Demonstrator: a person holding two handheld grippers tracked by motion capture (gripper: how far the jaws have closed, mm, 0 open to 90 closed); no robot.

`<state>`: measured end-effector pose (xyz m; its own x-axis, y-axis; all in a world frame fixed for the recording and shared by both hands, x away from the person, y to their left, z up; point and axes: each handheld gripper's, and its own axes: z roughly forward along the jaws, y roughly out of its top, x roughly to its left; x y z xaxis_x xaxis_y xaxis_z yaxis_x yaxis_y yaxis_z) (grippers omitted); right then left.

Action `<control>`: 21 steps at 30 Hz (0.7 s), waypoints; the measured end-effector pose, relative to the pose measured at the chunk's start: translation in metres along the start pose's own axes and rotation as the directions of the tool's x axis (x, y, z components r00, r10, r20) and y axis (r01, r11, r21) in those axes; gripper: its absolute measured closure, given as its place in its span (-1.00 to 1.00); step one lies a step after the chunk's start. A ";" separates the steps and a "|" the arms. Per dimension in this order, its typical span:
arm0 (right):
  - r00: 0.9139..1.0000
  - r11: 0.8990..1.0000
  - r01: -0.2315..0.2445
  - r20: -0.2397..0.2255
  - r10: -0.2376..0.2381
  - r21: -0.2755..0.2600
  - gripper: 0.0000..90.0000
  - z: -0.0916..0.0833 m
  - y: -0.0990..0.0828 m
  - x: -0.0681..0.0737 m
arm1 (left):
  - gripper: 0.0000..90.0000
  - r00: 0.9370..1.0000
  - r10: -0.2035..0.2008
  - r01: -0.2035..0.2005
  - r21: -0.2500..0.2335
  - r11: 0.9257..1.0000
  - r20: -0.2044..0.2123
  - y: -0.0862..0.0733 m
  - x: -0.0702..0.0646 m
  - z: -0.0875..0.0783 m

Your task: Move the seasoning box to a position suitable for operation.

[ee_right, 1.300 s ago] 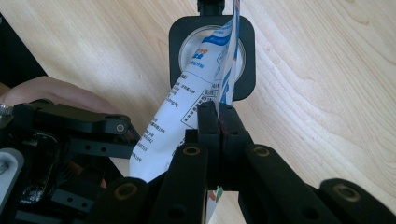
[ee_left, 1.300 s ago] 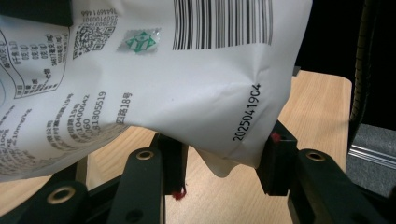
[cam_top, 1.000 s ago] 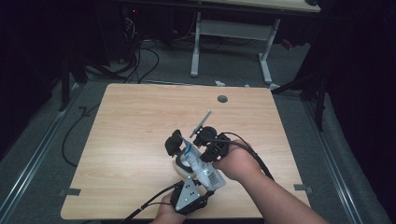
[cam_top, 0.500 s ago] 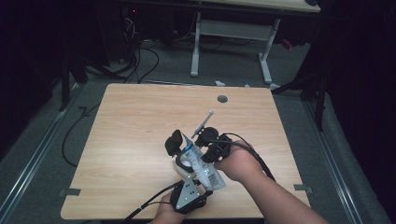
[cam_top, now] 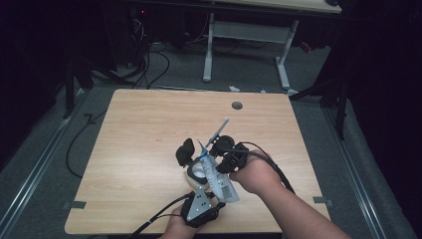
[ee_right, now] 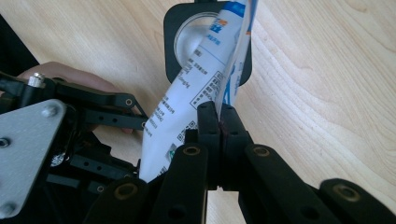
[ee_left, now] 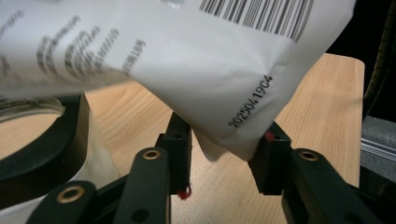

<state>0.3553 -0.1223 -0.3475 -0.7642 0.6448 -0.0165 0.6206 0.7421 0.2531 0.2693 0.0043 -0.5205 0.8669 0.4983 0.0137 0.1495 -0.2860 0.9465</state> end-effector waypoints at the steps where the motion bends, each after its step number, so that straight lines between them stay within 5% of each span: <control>1: 1.000 1.000 -0.002 0.004 0.002 0.003 0.99 -0.001 0.000 0.000 | 0.44 1.000 0.001 -0.001 -0.001 1.000 -0.001 0.000 0.000 0.000; 21: 1.000 1.000 -0.001 0.001 0.001 -0.001 0.99 0.001 0.001 -0.001 | 0.38 1.000 -0.003 0.003 0.003 1.000 0.010 0.000 0.001 -0.001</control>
<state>0.3566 -0.1224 -0.3480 -0.7633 0.6458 -0.0169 0.6214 0.7411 0.2542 0.2694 0.0054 -0.5197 0.8710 0.4912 0.0074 0.1536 -0.2868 0.9456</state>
